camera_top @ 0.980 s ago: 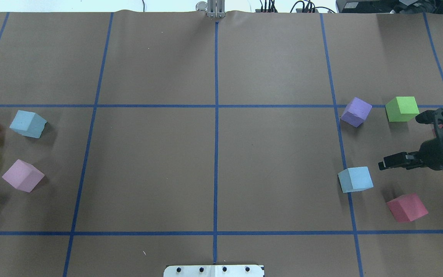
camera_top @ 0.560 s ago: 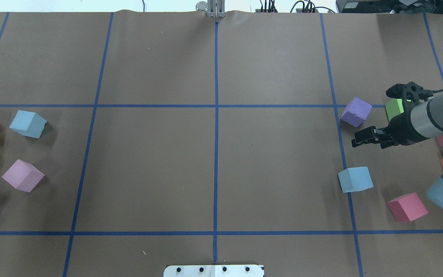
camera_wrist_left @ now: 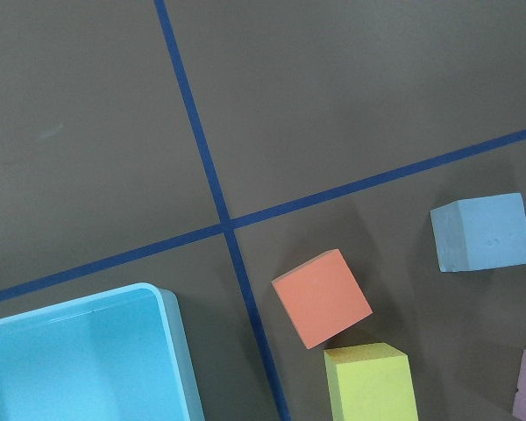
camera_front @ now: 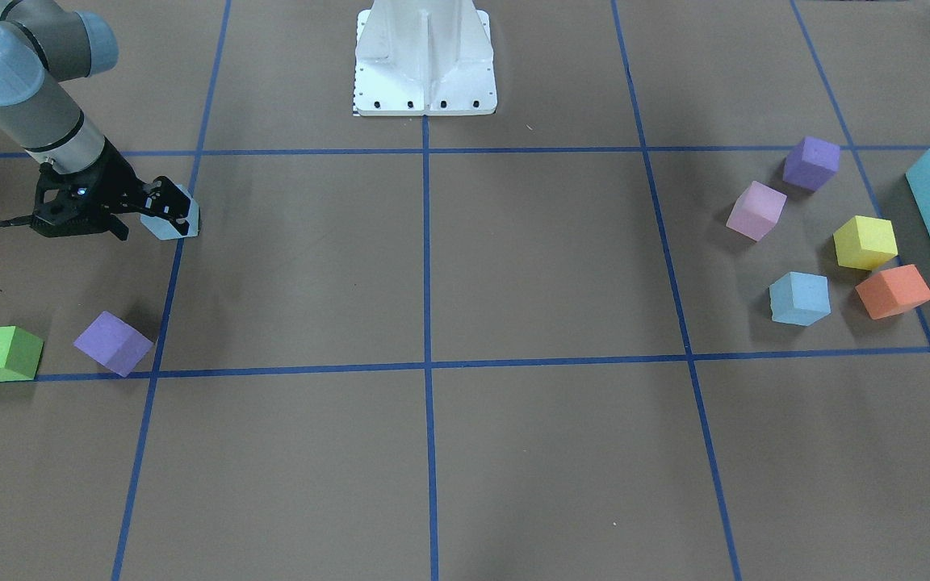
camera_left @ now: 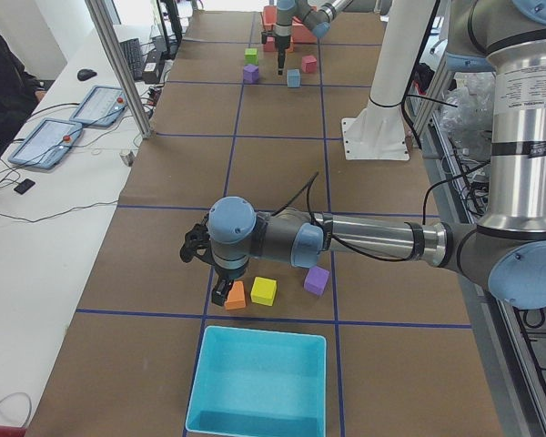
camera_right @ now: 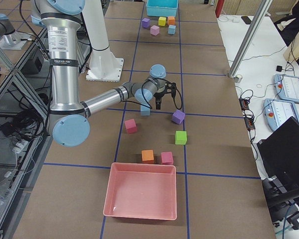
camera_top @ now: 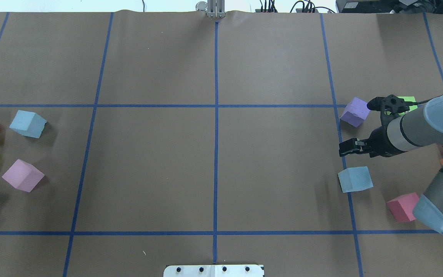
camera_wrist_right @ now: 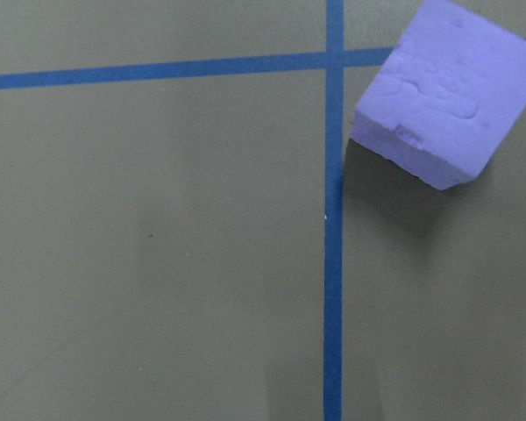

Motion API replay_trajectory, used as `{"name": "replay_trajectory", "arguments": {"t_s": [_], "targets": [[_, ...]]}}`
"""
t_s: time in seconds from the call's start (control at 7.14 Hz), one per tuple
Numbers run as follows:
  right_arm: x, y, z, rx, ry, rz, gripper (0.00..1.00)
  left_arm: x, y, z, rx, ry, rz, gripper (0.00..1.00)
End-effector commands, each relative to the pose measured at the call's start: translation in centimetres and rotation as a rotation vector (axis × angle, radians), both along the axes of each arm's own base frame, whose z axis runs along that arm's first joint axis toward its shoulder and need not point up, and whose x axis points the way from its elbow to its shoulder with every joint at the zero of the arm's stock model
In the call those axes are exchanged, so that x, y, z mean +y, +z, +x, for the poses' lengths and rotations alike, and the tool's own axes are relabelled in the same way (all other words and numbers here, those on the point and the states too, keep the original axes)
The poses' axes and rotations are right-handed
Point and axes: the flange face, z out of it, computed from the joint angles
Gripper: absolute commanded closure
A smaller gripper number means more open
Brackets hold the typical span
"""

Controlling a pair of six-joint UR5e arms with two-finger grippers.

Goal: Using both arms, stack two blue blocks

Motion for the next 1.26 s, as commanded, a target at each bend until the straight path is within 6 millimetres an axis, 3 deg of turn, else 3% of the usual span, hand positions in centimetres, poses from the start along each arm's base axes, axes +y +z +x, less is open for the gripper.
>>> {"name": "replay_trajectory", "arguments": {"t_s": [0.0, 0.56, 1.12], "targets": [[2.3, 1.0, 0.3, 0.032, -0.011, 0.007, 0.0, 0.0, 0.0, 0.0, 0.0, 0.0, 0.001, 0.02], [5.1, 0.7, -3.0, 0.049, -0.017, 0.001, 0.0, 0.0, 0.0, 0.0, 0.0, 0.0, 0.001, 0.02], [5.8, 1.3, -3.7, 0.071, -0.019, 0.014, 0.0, 0.0, 0.1, 0.0, 0.0, 0.0, -0.002, 0.02]]}}
